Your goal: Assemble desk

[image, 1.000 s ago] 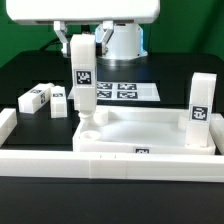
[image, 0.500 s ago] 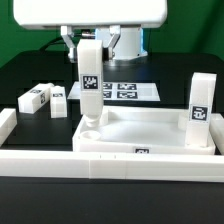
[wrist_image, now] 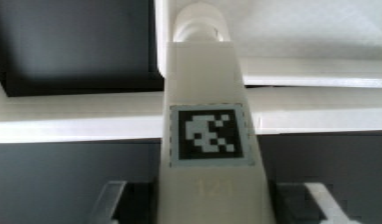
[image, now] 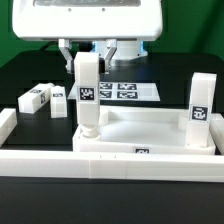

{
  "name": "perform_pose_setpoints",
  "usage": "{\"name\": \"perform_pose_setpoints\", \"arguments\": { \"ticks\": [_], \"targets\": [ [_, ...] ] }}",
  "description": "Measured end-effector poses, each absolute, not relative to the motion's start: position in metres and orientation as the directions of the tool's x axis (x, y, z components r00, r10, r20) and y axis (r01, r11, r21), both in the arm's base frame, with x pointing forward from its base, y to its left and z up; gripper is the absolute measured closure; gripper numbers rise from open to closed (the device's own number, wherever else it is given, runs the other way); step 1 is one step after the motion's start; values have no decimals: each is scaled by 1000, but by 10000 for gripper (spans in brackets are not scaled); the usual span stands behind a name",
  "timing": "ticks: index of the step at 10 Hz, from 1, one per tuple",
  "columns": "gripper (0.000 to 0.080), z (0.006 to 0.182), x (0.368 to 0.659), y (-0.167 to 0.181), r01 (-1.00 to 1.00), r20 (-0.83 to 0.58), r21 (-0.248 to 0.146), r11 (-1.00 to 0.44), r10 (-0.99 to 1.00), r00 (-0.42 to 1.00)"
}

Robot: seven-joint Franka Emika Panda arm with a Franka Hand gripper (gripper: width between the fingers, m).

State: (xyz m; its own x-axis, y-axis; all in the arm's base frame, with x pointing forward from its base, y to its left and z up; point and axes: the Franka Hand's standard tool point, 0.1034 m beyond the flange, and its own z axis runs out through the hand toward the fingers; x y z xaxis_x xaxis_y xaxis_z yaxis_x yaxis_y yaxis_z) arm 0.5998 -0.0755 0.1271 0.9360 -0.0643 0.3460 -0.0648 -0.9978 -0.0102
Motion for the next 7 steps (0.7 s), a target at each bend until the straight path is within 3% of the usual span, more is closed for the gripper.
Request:
{"name": "perform_pose_setpoints", "arguments": {
  "ticks": [7],
  "targets": [
    [509, 115, 600, -75, -64, 333, -7, -998, -63, 941]
  ]
}}
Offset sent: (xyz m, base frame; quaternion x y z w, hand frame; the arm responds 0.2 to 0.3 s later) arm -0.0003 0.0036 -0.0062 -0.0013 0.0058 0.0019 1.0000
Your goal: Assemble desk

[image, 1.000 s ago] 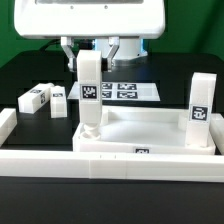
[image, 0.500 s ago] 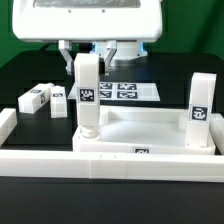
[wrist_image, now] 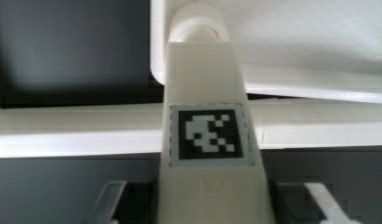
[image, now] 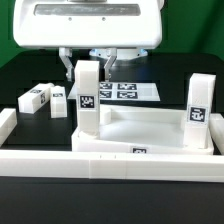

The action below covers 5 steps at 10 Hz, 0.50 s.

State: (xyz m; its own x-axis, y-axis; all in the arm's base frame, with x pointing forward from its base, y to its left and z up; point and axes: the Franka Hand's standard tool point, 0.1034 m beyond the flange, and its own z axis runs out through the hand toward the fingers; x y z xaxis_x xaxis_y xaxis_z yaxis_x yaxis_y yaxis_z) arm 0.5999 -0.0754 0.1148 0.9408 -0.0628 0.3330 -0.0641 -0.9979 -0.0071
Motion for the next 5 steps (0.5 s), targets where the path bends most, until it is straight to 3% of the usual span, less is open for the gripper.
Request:
{"name": "perform_pose_setpoints", "arguments": {
  "ticks": [5],
  "targets": [
    [509, 108, 596, -72, -63, 419, 43, -997, -39, 907]
  ]
}}
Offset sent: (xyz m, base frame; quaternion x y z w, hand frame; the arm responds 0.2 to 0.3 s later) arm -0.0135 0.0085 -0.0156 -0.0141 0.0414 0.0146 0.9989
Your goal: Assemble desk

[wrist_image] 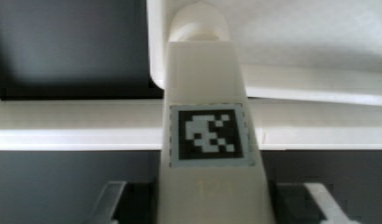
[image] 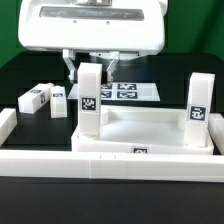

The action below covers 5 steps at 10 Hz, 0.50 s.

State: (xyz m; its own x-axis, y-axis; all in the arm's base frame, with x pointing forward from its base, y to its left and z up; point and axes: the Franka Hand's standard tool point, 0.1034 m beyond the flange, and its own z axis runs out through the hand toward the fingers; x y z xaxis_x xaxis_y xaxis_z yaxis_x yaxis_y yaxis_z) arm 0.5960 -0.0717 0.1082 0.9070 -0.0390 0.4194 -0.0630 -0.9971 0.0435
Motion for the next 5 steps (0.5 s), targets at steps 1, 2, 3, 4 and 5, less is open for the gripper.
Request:
{"name": "perform_pose_setpoints", "arguments": {
  "ticks": [1, 2, 3, 4, 5],
  "targets": [
    [509, 108, 596, -74, -65, 446, 60, -996, -31, 894],
    [509, 108, 597, -78, -67, 461, 72, -995, -27, 887],
    [509, 108, 597, -77, -67, 460, 70, -995, -27, 888],
    [434, 108, 597, -78, -67, 460, 70, -995, -28, 888],
    [434, 108, 597, -78, -67, 460, 70, -995, -28, 888]
  ]
}}
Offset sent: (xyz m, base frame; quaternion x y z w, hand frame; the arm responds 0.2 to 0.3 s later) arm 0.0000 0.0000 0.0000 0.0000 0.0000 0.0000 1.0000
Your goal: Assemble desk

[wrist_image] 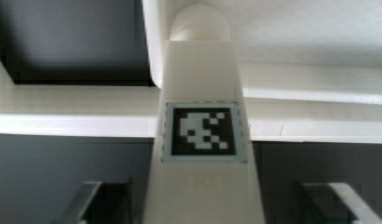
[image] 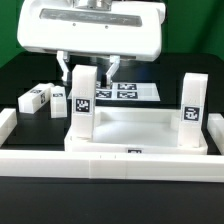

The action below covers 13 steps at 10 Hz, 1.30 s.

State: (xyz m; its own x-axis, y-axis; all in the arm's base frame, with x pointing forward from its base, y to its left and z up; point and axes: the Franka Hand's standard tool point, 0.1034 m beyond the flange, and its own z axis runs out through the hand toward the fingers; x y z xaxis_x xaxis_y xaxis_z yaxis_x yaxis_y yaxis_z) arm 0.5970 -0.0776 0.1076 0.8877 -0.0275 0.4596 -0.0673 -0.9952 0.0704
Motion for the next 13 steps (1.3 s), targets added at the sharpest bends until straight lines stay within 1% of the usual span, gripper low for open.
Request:
{"name": "perform_pose_setpoints", "arguments": {
  "ticks": [1, 2, 3, 5, 6, 8, 9, 11, 12, 13],
  "targets": [
    [251, 108, 597, -78, -67, 460, 70, -995, -28, 888],
    [251, 108, 597, -78, -67, 460, 70, -995, -28, 888],
    [168, 108, 597, -78, -67, 460, 70, -995, -28, 888],
    [155, 110, 598, -78, -68, 461, 69, -995, -28, 887],
    [150, 116, 598, -79, -70, 461, 65, -995, -32, 887],
    [150, 136, 600, -78, -69, 450, 41, -997, -43, 892],
    [150, 142, 600, -80, -72, 447, 32, -997, -50, 893],
    [150, 144, 601, -80, -73, 430, 20, -997, -57, 901],
    [150, 144, 601, -80, -73, 430, 20, -997, -57, 901],
    [150, 140, 597, -77, -72, 388, -1, -997, -67, 919]
  ]
}}
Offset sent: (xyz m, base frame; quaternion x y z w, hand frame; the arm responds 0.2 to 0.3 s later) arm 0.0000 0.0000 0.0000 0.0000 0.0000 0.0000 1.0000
